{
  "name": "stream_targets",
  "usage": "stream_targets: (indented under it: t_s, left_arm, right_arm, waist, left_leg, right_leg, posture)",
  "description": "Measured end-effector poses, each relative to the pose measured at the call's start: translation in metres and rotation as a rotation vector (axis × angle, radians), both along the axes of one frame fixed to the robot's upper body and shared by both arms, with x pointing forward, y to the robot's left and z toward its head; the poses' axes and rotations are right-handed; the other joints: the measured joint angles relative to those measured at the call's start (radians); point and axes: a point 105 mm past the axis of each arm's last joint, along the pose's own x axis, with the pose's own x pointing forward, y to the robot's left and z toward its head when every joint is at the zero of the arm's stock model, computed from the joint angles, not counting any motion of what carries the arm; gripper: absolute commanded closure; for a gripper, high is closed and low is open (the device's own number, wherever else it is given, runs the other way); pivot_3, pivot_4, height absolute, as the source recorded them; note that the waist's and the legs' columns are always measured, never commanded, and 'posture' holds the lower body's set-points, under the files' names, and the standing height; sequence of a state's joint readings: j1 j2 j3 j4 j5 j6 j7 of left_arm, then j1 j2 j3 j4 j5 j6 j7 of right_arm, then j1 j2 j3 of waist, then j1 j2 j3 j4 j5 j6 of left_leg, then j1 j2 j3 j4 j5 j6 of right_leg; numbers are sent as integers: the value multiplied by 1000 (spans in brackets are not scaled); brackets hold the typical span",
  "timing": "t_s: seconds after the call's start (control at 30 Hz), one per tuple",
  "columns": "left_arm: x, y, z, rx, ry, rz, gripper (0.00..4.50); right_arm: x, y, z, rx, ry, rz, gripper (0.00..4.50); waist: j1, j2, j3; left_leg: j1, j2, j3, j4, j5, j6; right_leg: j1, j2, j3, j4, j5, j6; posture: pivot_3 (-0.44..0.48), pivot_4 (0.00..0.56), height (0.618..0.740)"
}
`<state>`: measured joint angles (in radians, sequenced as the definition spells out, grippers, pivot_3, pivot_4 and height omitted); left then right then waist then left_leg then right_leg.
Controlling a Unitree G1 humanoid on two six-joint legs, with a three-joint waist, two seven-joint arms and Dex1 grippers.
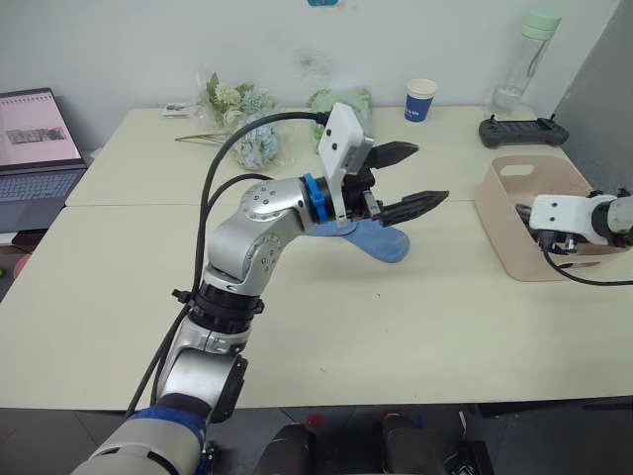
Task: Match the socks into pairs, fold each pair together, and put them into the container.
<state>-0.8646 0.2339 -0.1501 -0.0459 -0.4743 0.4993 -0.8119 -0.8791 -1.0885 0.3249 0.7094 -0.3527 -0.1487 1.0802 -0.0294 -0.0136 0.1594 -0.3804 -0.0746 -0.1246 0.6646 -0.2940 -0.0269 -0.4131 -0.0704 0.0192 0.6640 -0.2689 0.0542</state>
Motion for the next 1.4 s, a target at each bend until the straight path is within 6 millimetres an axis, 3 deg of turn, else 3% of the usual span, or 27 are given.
stream_targets:
  t_s: [0.1, 0.23, 0.33, 0.47, 0.7, 0.93, 1.23, 1.33, 1.4]
  left_arm:
    - [0, 0, -2, 6, 1, 1, 0]
    - [0, 0, -2, 9, -3, 3, 0]
    - [-2, -3, -5, 21, 3, -20, 0]
    - [-11, -8, -10, 44, 23, -79, 0]
    - [-18, -15, -10, 47, 36, -124, 0]
    - [-20, -21, -2, 43, 10, -121, 0]
    - [-20, -19, -2, 55, 3, -97, 0]
    - [-18, -16, -3, 63, 2, -84, 0]
    - [-16, -12, -5, 73, 2, -66, 0]
  right_arm:
    - [-12, -1, 17, 25, 51, -15, 659]
    - [-22, -9, 43, 18, 77, -52, 659]
    - [-16, -11, 74, -2, -16, -68, 659]
    - [7, 1, 96, 54, -180, -51, 1955]
    - [21, 7, 66, 91, -141, -34, 4472]
    - [30, 6, -6, 105, -17, -102, 4472]
    - [31, -2, -17, 81, -23, -139, 4472]
    - [32, -3, -8, 97, -51, -142, 4472]
    - [34, -3, 10, 127, -105, -147, 4472]
  waist:
    - [1, 0, 0]
    - [0, 0, 0]
    - [-2, 0, 0]
    - [-2, 0, 0]
    - [7, 0, 0]
    - [0, 1, 0]
    - [0, 1, 0]
    - [0, 1, 0]
    - [0, 1, 0]
  left_leg:
    - [0, 0, -1, 0, 0, 0]
    - [0, 0, -1, 0, 0, 0]
    - [0, 0, -1, 0, 0, 0]
    - [0, 1, 0, 0, 0, 0]
    - [-1, 0, -1, 0, 0, 0]
    - [-1, 0, 1, 0, 0, 0]
    - [-1, 0, 1, 1, 0, 0]
    - [-1, 0, 1, 1, 0, 0]
    - [-1, 0, 1, 0, 0, 0]
  right_leg:
    - [0, 0, -1, 0, 0, 0]
    - [0, 0, 0, 0, 0, 0]
    - [0, 0, 0, 0, 0, 0]
    - [1, -1, 0, 0, 0, 0]
    - [0, -1, 0, 0, 0, 0]
    - [-2, -1, 1, 1, 0, 0]
    - [-1, 0, 1, 1, 0, 0]
    - [-1, 0, 1, 1, 0, 0]
    - [-2, 0, 2, 1, 0, 0]
  posture:
    - [0, 150, 740]
    - [0, 150, 740]
    - [0, 150, 740]
    - [0, 150, 740]
    - [0, 150, 740]
    - [0, 150, 740]
    - [0, 150, 740]
    - [0, 150, 740]
    - [0, 150, 740]
